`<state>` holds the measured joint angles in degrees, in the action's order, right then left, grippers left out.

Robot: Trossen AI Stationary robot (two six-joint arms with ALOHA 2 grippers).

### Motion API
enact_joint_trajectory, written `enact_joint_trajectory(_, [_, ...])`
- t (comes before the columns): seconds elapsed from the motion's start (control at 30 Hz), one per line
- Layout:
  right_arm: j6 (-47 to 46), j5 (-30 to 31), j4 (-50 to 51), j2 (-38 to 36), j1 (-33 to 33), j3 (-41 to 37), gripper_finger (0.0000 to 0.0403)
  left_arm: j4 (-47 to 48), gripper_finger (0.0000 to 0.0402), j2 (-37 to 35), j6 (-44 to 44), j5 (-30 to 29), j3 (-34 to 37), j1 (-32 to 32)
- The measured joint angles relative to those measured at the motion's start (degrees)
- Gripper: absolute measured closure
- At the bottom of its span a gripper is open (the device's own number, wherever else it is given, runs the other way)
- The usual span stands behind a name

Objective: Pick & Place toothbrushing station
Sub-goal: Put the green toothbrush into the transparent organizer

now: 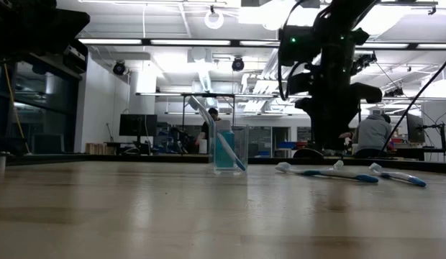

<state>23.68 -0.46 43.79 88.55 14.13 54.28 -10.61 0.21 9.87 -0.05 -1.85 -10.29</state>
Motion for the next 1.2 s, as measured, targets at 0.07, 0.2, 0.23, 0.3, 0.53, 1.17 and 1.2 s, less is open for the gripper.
enact_joint_trajectory(0.07, [0.3,-1.8,0.0,0.0,0.7,0.0,0.0261,0.0,0.0399,0.0,0.0,0.0,0.0,0.0])
enact_joint_trajectory(0.2, [2.8,-2.7,-0.1,0.0,1.0,0.0,0.0261,0.0,0.0399,0.0,0.0,0.0,0.0,0.0])
enact_joint_trajectory(0.23, [3.6,-2.7,-0.2,0.0,1.0,0.0,0.0261,0.0,0.0399,0.0,0.0,0.0,0.0,0.0])
enact_joint_trajectory(0.3, [5.7,-2.9,-0.7,0.0,1.0,0.0,0.0261,0.0,0.0399,0.0,0.0,0.0,0.0,0.0])
enact_joint_trajectory(0.53, [9.9,-4.5,-1.7,0.0,0.9,0.0,0.0261,0.0,0.0399,0.0,0.0,0.0,0.0,0.0])
enact_joint_trajectory(1.17, [4.0,-2.3,-5.4,0.0,-3.3,-2.2,0.0261,0.0,0.0399,0.0,0.0,0.0,0.0,0.0])
enact_joint_trajectory(1.2, [4.5,-2.5,-5.6,0.0,-3.3,-2.9,0.0261,0.0,0.0399,0.0,0.0,0.0,0.0,0.0])
